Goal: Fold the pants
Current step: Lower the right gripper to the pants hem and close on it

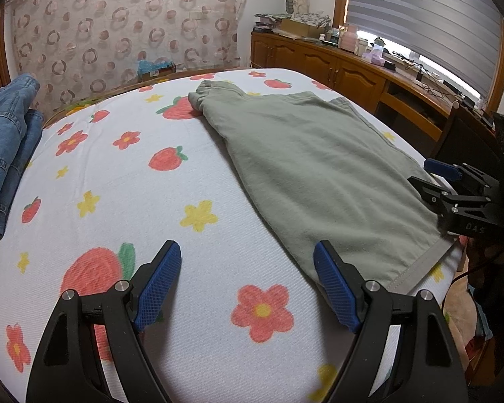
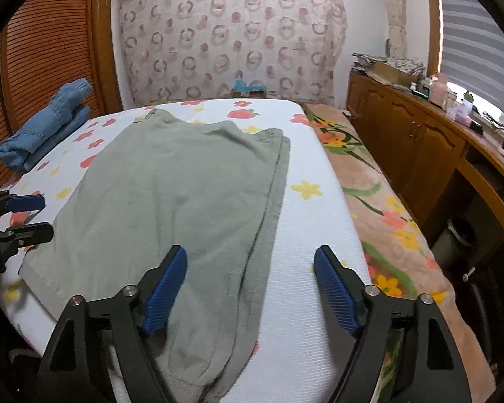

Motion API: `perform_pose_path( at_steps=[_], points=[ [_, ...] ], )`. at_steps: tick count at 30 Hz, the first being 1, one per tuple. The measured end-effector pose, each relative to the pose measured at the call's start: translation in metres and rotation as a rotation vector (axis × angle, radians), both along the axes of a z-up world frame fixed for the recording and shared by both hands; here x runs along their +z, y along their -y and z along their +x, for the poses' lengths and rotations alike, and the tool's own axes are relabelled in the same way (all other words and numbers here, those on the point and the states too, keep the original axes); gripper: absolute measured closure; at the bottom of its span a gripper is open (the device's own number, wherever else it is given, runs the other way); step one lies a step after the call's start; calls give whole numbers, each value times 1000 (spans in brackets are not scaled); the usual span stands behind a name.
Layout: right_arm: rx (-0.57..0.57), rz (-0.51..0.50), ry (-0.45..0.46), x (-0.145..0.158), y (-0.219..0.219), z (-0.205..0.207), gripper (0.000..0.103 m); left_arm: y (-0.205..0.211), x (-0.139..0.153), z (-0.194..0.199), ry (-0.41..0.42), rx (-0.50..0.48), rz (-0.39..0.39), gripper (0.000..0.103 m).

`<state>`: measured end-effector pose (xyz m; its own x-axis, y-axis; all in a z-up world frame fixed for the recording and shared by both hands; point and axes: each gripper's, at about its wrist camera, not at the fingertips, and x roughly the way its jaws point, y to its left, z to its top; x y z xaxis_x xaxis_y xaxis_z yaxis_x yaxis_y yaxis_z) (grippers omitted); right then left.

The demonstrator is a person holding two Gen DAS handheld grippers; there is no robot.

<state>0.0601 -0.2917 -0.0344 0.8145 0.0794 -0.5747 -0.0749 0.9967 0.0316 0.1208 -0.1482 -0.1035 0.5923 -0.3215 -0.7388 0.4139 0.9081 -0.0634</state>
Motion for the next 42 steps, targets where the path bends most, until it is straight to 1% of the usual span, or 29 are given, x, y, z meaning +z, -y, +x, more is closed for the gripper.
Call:
perform_pose_path(
  at_steps=[4, 6, 9, 10, 11, 12, 14, 16, 19, 25, 27, 29, 30, 32, 33, 34, 35, 36, 39, 42],
  points=[
    [-4, -2, -20, 2, 0, 2, 22, -2, 5, -2, 22, -16, 8, 21],
    [0, -1, -30, 3, 2, 3, 22, -3, 10, -5, 37, -33, -6, 21],
    [2, 7, -42, 6, 4, 2, 28, -6, 16, -10, 32, -55, -56, 21],
    [4, 13, -48, 7, 5, 0, 33, -6, 18, -11, 26, -64, -71, 22],
    [9, 24, -54, 7, 6, -2, 36, -6, 20, -13, 18, -79, -90, 26],
    [13, 35, -59, 8, 7, -6, 37, -6, 22, -15, 12, -87, -93, 28],
    [29, 58, -67, 10, 9, -16, 42, -3, 24, -20, 14, -97, -87, 32],
    [39, 59, -63, 13, 9, -28, 44, 0, 26, -25, 10, -110, -88, 37],
    [45, 47, -65, 14, 8, -42, 47, 6, 24, -28, 2, -124, -84, 37],
    [40, 80, -90, 11, 8, -47, 56, 13, 14, -29, -19, -125, -60, 37],
    [44, 85, -90, 12, 7, -46, 62, 13, 11, -28, -28, -121, -58, 37],
    [51, 86, -89, 13, 5, -44, 71, 13, 10, -28, -31, -119, -57, 37],
    [54, 82, -89, 13, 3, -43, 74, 13, 9, -28, -34, -117, -58, 37],
    [66, 82, -89, 13, 0, -42, 86, 12, 7, -27, -39, -114, -59, 37],
    [72, 88, -90, 12, -1, -42, 88, 13, 6, -27, -42, -114, -58, 37],
    [78, 96, -90, 12, -1, -42, 93, 13, 5, -27, -44, -113, -57, 37],
    [80, 99, -87, 12, -1, -42, 95, 13, 5, -28, -43, -111, -59, 39],
    [82, 96, -78, 12, -1, -43, 95, 13, 5, -29, -44, -113, -67, 47],
    [84, 122, -62, 11, 4, -46, 96, 20, 6, -34, -47, -136, -71, 56],
    [79, 125, -53, 11, 3, -47, 96, 21, 5, -38, -45, -133, -71, 58]
  ],
)
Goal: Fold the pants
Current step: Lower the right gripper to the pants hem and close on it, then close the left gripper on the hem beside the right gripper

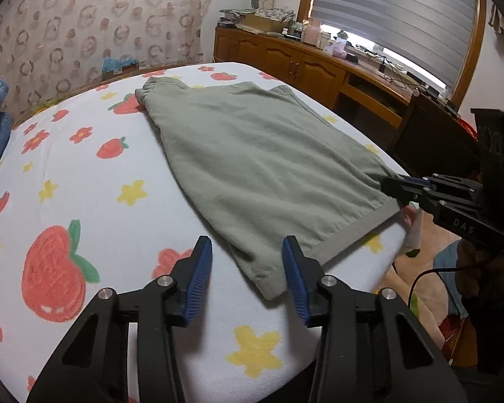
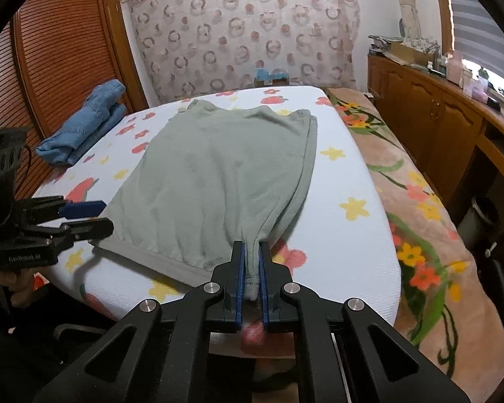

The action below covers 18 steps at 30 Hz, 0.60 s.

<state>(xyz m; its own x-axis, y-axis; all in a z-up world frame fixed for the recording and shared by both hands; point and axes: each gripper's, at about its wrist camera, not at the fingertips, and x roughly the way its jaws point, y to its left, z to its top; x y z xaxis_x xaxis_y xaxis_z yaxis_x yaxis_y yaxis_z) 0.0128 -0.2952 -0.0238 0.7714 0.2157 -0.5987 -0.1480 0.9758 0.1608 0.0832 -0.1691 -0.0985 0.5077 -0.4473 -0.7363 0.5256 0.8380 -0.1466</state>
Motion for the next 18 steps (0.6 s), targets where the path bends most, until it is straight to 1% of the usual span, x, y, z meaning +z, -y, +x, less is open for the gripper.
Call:
perform_pose_path(
  at_steps=[7, 13, 14, 15, 16, 17, 18],
  points=[
    [1, -2, 16, 0, -5, -1, 96, 1, 0, -3, -13, -2, -21, 62],
    [-1, 1, 1, -3, -7, 2, 96, 1, -1, -3, -29, -14, -51, 70],
    [0, 1, -1, -3, -7, 2, 96, 1, -1, -3, -32, -17, -58, 75],
    [0, 3, -2, -3, -7, 3, 96, 2, -1, -3, -40, -31, -69, 84],
    [4, 7, -5, -3, -8, 4, 96, 4, 1, -3, -37, -43, -68, 87],
    [9, 6, -8, -3, -8, 4, 96, 6, 3, -4, -18, -45, -53, 92],
    [13, 1, -7, -1, -10, 5, 96, 7, 5, -5, -11, -50, -52, 93]
  ],
)
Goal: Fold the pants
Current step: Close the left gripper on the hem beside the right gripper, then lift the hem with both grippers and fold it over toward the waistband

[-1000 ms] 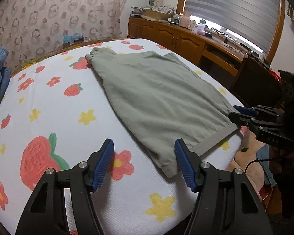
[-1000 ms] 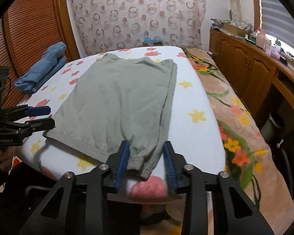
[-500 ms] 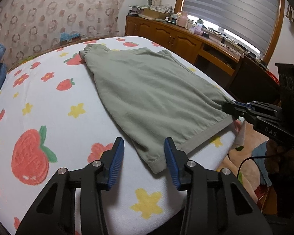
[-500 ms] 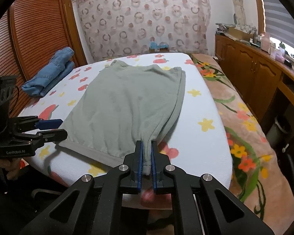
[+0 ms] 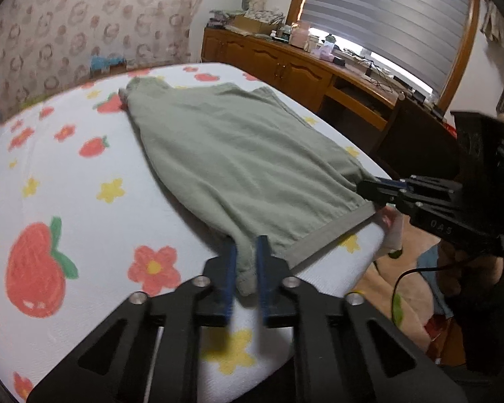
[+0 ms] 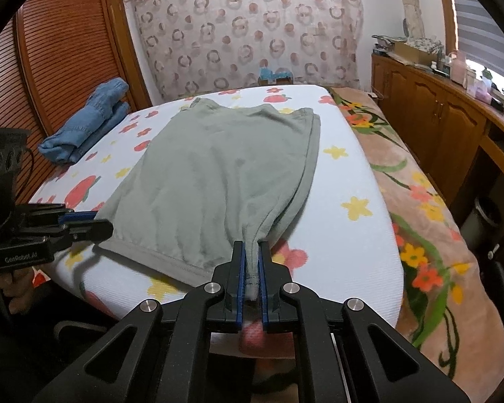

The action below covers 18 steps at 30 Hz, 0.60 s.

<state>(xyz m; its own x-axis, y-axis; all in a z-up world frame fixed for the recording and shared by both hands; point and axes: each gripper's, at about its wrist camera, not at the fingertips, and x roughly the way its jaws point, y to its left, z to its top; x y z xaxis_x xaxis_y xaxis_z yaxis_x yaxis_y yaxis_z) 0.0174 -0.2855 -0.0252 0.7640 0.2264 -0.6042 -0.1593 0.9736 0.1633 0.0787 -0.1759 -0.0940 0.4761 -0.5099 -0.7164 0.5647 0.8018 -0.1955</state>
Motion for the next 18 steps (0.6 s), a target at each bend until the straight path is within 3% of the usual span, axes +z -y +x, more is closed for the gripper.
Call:
perform_pose_path(
  at_steps=[5, 18],
  points=[
    [29, 20, 57, 23, -2, 1, 97, -9, 30, -1, 49, -7, -76, 94],
    [131, -34, 274, 119, -36, 0, 97, -45, 127, -4, 252, 45, -153, 97]
  ],
)
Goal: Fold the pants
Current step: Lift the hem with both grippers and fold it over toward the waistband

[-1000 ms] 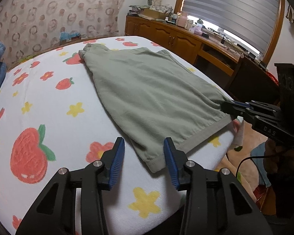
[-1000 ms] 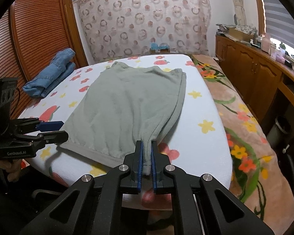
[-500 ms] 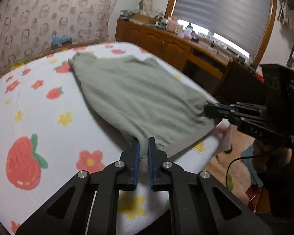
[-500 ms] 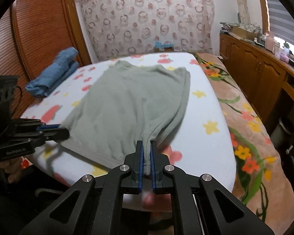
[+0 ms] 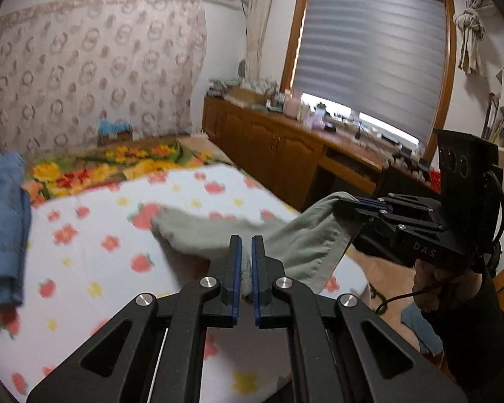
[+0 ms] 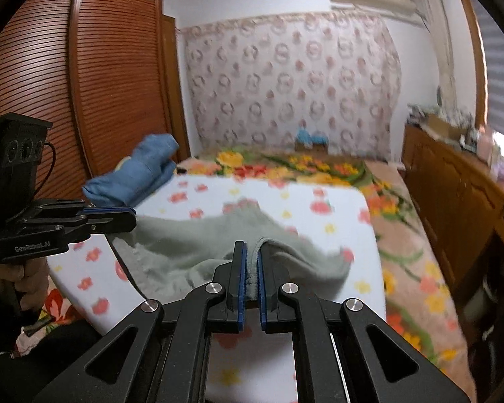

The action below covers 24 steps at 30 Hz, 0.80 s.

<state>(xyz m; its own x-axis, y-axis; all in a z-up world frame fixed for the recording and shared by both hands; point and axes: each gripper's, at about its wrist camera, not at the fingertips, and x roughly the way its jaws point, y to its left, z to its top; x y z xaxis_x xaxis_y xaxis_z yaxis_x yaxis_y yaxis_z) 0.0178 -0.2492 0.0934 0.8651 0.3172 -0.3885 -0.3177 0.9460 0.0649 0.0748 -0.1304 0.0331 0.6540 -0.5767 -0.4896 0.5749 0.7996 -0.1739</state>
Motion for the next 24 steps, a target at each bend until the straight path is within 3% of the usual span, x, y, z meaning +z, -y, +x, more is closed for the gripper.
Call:
perform_pose_path(
  at_steps=[6, 13, 19, 24],
  points=[
    [38, -26, 95, 41, -22, -3, 97, -21, 32, -6, 81, 37, -19, 98],
    [73, -29, 127, 38, -31, 6, 97, -43, 45, 1, 114, 85, -32, 98],
    [101, -46, 131, 45, -22, 37, 97, -57, 58, 37, 138, 133, -14, 98],
    [117, -52, 120, 55, -24, 91, 97, -76, 61, 85, 135, 177, -22, 98]
  ],
)
